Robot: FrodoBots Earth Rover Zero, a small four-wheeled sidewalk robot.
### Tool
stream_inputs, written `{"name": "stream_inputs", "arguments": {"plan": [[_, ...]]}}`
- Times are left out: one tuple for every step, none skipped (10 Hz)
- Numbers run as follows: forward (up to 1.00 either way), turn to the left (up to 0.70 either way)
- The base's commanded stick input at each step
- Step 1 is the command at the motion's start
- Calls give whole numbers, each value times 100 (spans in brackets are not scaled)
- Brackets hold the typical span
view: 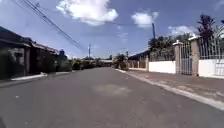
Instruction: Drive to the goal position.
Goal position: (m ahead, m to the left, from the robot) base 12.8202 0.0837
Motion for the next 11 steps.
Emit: {"name": "stream_inputs", "arguments": {"plan": [[45, 27], [45, 27], [45, 27], [45, 27], [45, 27], [45, 26], [45, 5], [45, 0], [45, 0], [45, 0], [45, 0]]}}
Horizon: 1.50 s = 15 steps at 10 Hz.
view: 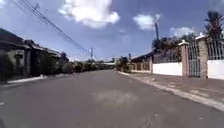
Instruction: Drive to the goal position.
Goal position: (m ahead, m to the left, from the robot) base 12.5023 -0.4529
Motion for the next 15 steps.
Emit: {"name": "stream_inputs", "arguments": {"plan": [[45, 0], [45, 0], [45, 0], [45, 0], [45, 0], [45, 0], [45, 0], [45, 0], [45, 13], [45, 27], [45, 27], [45, 27], [45, 27], [45, 27], [45, 27]]}}
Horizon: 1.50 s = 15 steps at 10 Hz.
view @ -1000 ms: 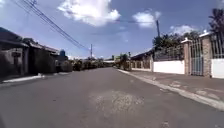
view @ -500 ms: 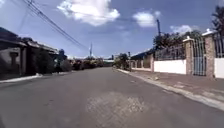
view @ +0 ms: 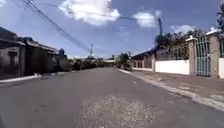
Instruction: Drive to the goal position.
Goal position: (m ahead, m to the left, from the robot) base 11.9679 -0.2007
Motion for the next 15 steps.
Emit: {"name": "stream_inputs", "arguments": {"plan": [[45, 27], [45, 27], [45, 27], [45, 27], [45, 27], [45, 17], [45, 2], [45, 0], [45, 0], [45, 0], [45, 0], [45, 0], [45, 0], [45, 0], [45, 0]]}}
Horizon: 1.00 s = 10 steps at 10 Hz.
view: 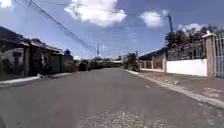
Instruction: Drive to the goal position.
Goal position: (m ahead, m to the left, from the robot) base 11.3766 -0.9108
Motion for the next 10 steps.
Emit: {"name": "stream_inputs", "arguments": {"plan": [[45, 0], [45, 0], [45, 0], [45, 0], [45, 0], [45, 0], [45, 0], [45, 0], [45, 0], [45, 0]]}}
